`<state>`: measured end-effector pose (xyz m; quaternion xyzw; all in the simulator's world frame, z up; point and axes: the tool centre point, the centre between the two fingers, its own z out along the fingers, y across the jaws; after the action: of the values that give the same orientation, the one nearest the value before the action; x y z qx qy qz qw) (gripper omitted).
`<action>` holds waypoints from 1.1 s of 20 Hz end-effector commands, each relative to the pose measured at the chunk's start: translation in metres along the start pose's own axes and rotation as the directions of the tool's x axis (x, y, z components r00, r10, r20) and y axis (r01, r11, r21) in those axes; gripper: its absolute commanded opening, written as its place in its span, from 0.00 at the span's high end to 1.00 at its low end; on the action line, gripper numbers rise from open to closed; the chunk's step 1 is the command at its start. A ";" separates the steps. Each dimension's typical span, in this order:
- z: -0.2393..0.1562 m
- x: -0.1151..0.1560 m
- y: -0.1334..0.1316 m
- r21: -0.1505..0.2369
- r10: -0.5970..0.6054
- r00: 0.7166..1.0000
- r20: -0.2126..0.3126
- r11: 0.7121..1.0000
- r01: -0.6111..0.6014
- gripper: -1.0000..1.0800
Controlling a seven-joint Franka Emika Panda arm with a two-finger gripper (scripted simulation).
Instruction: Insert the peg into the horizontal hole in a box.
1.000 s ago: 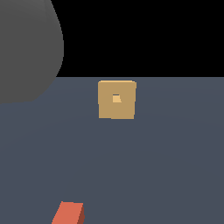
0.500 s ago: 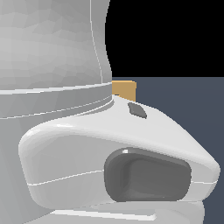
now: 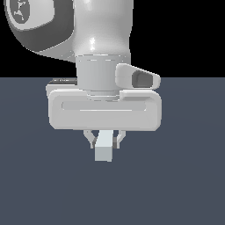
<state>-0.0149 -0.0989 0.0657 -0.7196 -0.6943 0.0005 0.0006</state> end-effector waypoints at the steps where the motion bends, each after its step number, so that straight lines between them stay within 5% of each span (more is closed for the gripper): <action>1: -0.008 0.034 0.006 -0.002 -0.004 1.000 0.001 1.000 0.004 1.00; 11: -0.029 0.131 0.025 -0.002 -0.020 1.000 0.001 1.000 0.020 1.00; 22: -0.032 0.153 0.029 0.000 -0.025 1.000 0.000 1.000 0.025 1.00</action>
<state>0.0192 0.0523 0.0977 -0.7111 -0.7031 0.0007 0.0006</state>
